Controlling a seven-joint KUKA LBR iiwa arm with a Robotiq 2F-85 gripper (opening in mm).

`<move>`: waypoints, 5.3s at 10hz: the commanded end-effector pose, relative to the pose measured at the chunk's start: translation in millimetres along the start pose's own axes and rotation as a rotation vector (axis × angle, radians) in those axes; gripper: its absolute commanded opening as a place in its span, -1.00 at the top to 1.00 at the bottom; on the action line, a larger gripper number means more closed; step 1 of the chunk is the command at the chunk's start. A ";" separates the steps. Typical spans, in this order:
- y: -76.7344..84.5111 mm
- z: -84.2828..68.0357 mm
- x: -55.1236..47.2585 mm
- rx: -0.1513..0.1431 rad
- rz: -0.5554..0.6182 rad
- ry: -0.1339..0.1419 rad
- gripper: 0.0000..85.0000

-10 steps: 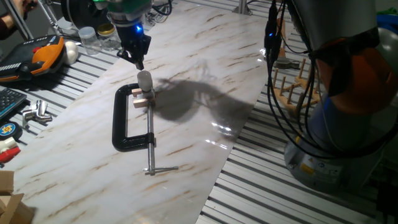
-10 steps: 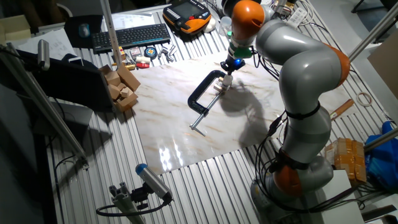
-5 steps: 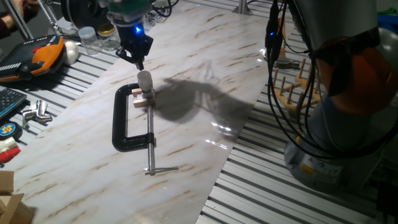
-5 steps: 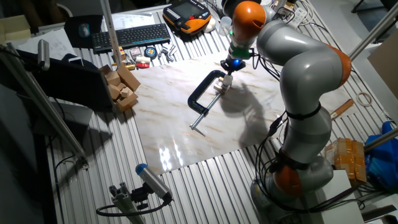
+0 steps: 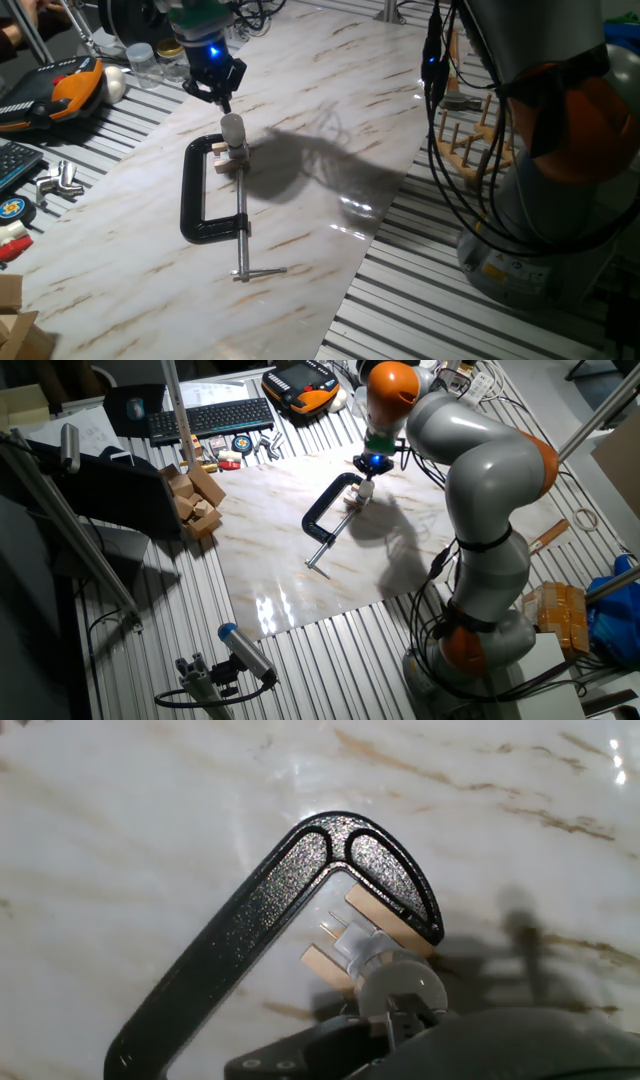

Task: Take out the light bulb by rotating it

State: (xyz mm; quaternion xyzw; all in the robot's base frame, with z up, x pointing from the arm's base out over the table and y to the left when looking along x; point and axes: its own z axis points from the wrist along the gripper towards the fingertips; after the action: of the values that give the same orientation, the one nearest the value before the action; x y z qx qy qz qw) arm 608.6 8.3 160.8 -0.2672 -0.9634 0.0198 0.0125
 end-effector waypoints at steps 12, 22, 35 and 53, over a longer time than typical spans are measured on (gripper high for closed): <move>-2.2 -0.1 0.4 -0.089 2.238 0.072 1.00; -2.8 -0.3 0.3 0.016 2.250 0.047 1.00; -4.3 2.5 1.3 0.003 2.228 0.035 1.00; -5.2 4.6 2.0 0.006 2.176 0.038 -0.60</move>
State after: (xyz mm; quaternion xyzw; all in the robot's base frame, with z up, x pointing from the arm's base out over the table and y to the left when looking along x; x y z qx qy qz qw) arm 604.2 4.7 156.5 -0.9247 -0.3802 0.0190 0.0005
